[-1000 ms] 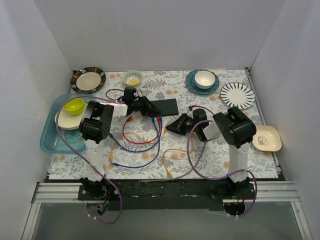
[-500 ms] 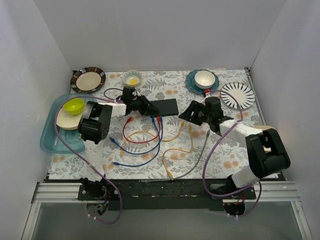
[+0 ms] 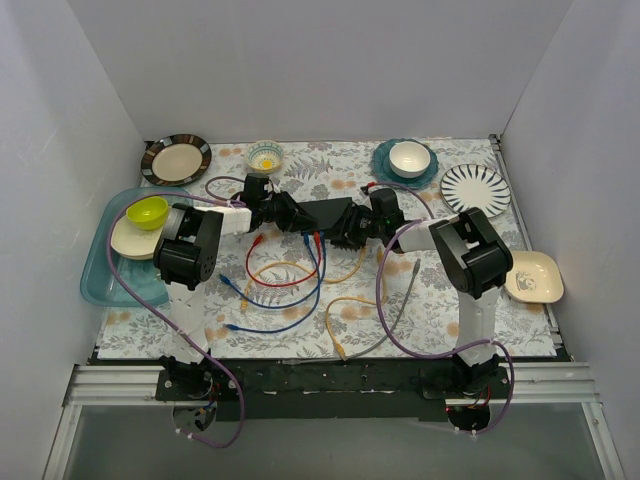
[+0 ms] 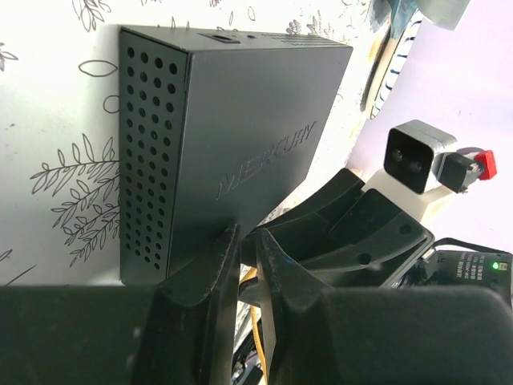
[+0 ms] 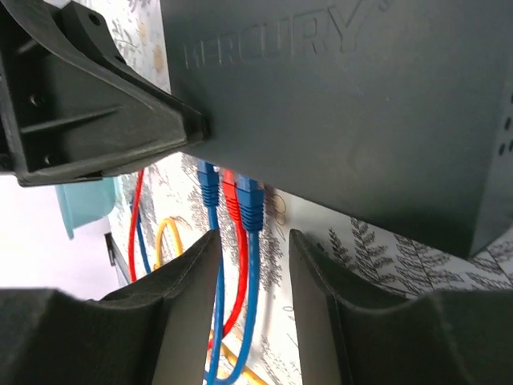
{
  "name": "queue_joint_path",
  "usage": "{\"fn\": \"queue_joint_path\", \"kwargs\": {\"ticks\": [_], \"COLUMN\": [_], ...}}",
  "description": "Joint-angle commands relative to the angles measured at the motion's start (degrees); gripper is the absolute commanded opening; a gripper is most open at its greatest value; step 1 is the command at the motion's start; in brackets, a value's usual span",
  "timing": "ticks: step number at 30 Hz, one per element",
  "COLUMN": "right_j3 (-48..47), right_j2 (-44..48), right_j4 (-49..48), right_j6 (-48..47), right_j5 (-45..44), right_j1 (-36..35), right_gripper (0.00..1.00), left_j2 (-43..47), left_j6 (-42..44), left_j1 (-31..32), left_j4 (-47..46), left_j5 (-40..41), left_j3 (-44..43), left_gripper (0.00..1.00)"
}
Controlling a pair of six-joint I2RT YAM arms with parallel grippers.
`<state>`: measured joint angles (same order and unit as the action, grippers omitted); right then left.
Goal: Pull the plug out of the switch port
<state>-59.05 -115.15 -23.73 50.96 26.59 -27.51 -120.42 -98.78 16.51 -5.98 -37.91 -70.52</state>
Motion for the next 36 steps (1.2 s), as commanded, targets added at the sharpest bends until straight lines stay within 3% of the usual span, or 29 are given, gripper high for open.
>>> {"fn": "queue_joint_path", "kwargs": {"ticks": [1, 12, 27, 33, 36], "right_j3": [-2.3, -3.62, 0.07, 2.35, 2.97], "right_j2": [-1.83, -8.24, -10.09, -10.27, -10.18], "right_j4": [-3.26, -9.66, -18.72, -21.8, -21.98], "right_j6": [3.09, 12.75, 19.88, 20.14, 19.01], "right_j5": [0.66, -0.48, -1.1, -0.57, -0.05], "right_j1": [-0.35, -0.35, -0.35, -0.35, -0.27], "right_gripper": [0.48, 0.45, 0.22, 0.04, 0.01], "left_j2": [3.0, 2.73, 3.26, 4.14, 3.88], "left_j6": [2.01, 2.1, 2.54, 1.67, 0.26], "left_j1": [-0.52, -0.52, -0.43, -0.43, -0.43], "left_j4": [2.55, 2.81, 2.46, 0.63, -0.78], "left_j5": [1.88, 0.82, 0.38, -0.41, -1.29], "left_j3": [-0.84, -1.2, 0.56, 3.01, 3.99], "left_gripper": [0.15, 0.16, 0.16, 0.15, 0.15]}}
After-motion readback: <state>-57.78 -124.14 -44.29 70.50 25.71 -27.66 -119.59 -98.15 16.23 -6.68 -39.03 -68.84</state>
